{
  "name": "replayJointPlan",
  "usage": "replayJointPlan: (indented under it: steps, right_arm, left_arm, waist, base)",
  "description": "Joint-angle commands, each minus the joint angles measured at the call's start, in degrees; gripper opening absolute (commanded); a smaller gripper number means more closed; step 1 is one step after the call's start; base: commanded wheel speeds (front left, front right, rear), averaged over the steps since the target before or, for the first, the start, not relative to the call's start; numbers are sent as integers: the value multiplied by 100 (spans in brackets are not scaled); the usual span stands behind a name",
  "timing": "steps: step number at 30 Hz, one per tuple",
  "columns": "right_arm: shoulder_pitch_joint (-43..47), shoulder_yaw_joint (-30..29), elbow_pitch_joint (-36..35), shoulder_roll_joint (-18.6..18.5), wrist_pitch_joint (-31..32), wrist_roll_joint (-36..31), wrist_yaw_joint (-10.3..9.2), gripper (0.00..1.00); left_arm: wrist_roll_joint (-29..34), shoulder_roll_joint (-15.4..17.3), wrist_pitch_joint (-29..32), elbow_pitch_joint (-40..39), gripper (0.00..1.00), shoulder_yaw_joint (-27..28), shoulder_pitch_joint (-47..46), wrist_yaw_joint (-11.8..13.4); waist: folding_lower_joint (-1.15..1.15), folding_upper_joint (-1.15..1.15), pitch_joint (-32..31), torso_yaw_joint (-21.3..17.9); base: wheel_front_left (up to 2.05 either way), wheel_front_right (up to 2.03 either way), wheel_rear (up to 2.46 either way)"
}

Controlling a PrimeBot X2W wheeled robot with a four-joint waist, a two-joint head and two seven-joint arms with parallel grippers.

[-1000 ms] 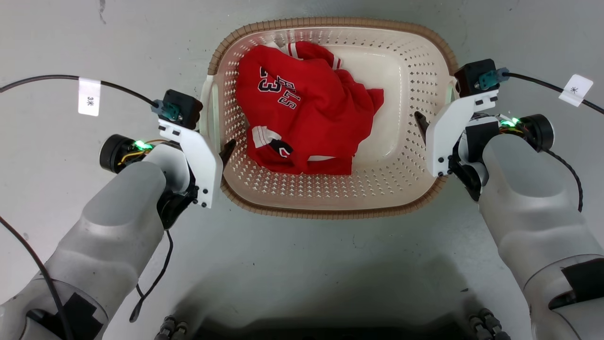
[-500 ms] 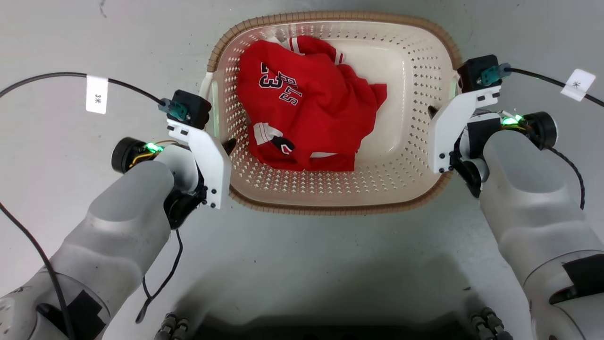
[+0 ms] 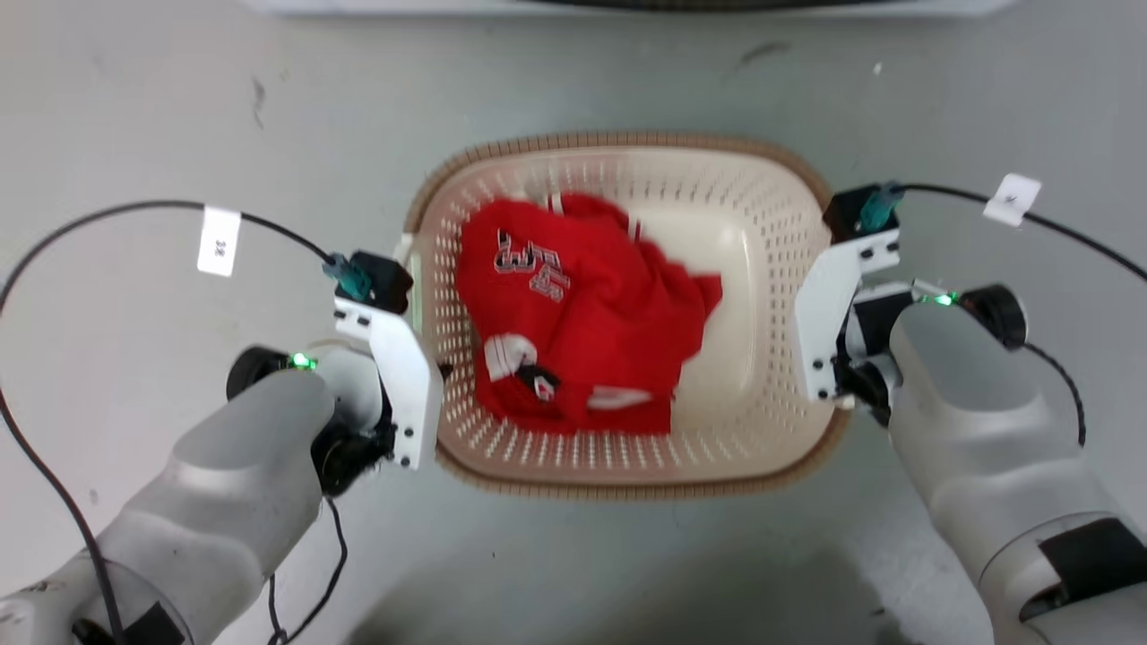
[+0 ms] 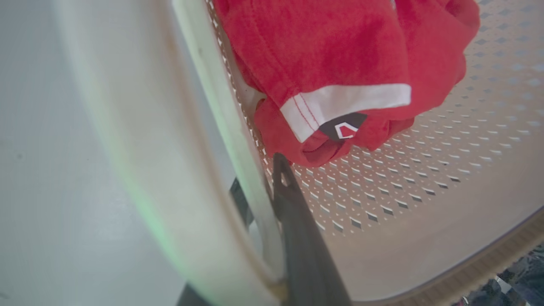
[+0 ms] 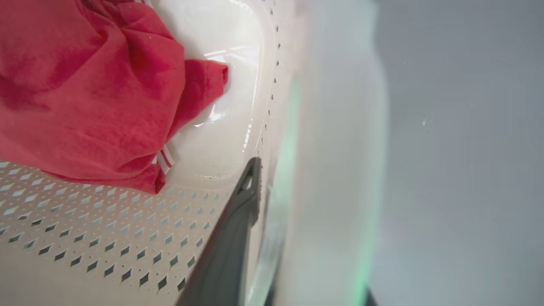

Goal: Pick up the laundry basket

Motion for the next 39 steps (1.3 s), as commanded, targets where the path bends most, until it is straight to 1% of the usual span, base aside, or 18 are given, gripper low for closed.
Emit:
replayJointPlan:
  steps: [1,8,12,21,23,25,28,31,34,39]
  right_arm:
    - [205,173,71,-131,243,24,0,0]
    - [483,522,64,-135,1084,468,1,0]
    - [701,667,50,-134,1386,726,7,0]
    - [1251,1241,-296,-115,2062,1368,10,0]
    - [1325,1392,-406,-113,2192,1513,15,0]
    - [1410,1484,-509,-98,2319,1713,26,0]
    - [1504,1646,-582,-92,2569,1951,29,0]
    - [1595,1855,-665,-87,2768,2117,32,0]
    - [1727,2133,-917,-71,3027,2385,35,0]
    - [1843,2356,-1067,-62,3246,2798,38,0]
  left_arm:
    - [-107,170,132,-56,0,-38,65,-26]
    - [-576,354,794,-350,0,-186,431,-26]
    - [-774,352,1007,-469,0,-215,639,-27]
    - [-1104,408,1575,-481,0,-240,1003,-39]
    - [-1230,424,1643,-511,0,-229,1052,-40]
    - [-1312,443,1841,-614,0,-236,1135,-42]
    - [-1356,501,2102,-683,0,-248,1259,-42]
    - [-1417,487,2296,-679,0,-249,1373,-42]
    - [-1463,487,2408,-624,0,-251,1484,-42]
    - [-1544,474,2603,-517,0,-254,1666,-41]
  waist:
    - [0,0,-498,7]
    - [0,0,-1520,14]
    - [0,0,-2125,38]
    - [0,0,-3375,-34]
    - [0,0,-3594,-57]
    - [0,0,-3790,-83]
    - [0,0,-4110,-114]
    - [0,0,-4402,-135]
    - [0,0,-4546,-198]
    - [0,0,-4750,-269]
  base:
    - [0,0,0]
    - [0,0,0]
    - [0,0,0]
    - [0,0,0]
    - [0,0,0]
    - [0,0,0]
    - [0,0,0]
    - [0,0,0]
    - [0,0,0]
    - [0,0,0]
